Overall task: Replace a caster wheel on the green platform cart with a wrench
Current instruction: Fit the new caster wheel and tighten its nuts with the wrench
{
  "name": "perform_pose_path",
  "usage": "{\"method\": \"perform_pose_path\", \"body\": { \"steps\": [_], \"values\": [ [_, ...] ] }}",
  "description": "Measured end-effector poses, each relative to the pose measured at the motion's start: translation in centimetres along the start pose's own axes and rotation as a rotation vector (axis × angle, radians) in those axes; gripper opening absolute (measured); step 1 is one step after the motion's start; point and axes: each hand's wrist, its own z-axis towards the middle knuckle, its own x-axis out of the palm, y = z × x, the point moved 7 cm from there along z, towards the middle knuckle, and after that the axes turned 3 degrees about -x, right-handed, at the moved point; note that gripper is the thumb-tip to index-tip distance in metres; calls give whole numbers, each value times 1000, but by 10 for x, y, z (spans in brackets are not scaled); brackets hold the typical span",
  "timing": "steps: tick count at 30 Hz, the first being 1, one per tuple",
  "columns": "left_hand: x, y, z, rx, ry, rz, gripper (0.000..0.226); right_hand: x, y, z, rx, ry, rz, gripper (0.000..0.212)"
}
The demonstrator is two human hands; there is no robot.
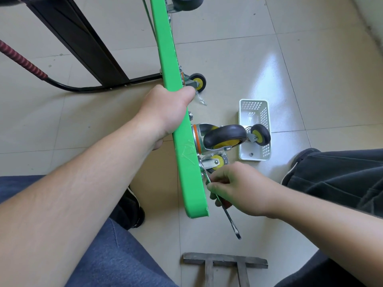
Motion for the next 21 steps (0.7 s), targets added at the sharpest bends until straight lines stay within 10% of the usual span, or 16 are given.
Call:
{"method": "perform_pose_path", "body": {
  "steps": [10, 21],
  "values": [
    [2, 1, 2, 16, 22, -9, 15, -7, 25, -9, 302, 101, 772, 15],
    [2, 2, 1, 0, 41, 9, 24, 9, 10, -19, 311, 181, 601, 22]
  ]
}}
